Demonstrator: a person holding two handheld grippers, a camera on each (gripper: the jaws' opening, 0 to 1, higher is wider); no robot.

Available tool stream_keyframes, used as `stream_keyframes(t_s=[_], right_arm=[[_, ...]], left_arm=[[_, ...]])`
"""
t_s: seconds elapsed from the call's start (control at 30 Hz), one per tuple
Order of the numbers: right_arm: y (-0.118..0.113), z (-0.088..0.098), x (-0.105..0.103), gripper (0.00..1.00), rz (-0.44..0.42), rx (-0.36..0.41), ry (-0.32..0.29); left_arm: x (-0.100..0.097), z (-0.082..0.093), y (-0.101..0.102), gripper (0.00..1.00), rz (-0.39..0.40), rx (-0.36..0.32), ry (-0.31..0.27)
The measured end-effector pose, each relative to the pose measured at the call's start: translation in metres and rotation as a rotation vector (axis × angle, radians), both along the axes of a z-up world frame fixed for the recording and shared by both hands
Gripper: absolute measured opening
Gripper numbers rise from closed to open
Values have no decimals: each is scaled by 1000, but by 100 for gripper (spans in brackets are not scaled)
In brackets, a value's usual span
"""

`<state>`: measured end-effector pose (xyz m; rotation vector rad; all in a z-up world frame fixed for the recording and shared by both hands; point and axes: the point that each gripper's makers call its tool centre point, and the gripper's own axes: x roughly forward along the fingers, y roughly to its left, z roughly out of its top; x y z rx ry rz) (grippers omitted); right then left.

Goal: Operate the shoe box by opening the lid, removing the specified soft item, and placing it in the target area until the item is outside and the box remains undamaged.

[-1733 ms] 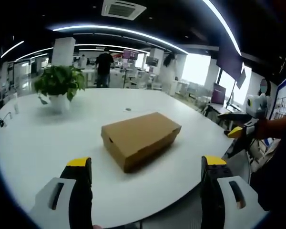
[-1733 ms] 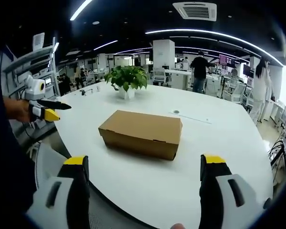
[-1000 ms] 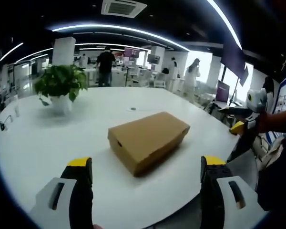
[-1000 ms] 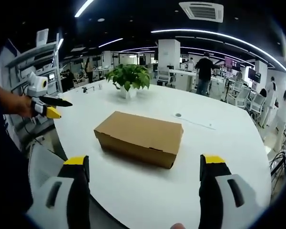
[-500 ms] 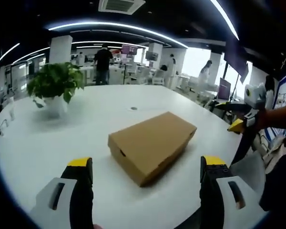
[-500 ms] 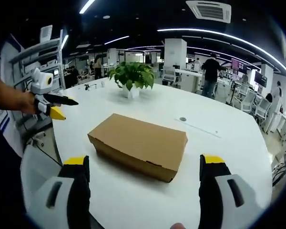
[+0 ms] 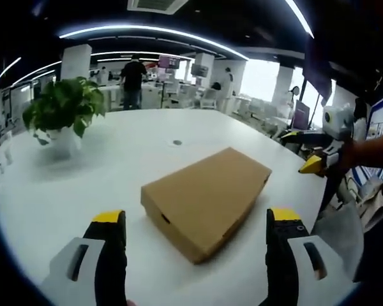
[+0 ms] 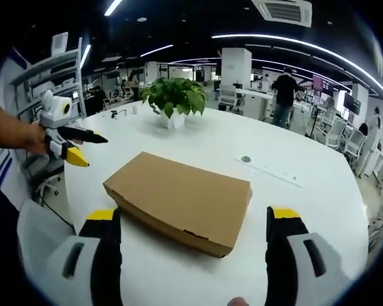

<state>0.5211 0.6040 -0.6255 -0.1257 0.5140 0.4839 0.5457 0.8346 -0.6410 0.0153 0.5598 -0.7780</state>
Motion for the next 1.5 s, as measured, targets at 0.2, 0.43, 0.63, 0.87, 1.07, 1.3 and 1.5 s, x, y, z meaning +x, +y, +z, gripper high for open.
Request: stream_keyframes(t_s=[0.2, 0.43, 0.63, 0.87, 1.07, 1.3, 1.5], right_arm=[[-4, -13, 23, 88, -10, 4, 14], [-9, -28, 45, 86, -29, 11, 41], [-19, -56, 54, 82, -70, -8, 115], [-24, -76, 60, 78, -103, 13, 174], [-27, -85, 64, 69, -125, 37, 206], [-24, -90, 67, 65, -126, 67, 229], [-17, -90, 65, 54, -112, 116, 255]], left_arm=[[14, -8, -7, 91, 2, -3, 13], [29, -21, -13, 90, 9, -1, 36], [35, -37, -14, 90, 26, -9, 76], [36, -52, -18, 86, 27, -3, 108], [38, -59, -25, 80, 26, -31, 139], [40, -64, -30, 73, 30, -53, 187], [41, -72, -27, 62, 61, -32, 233]])
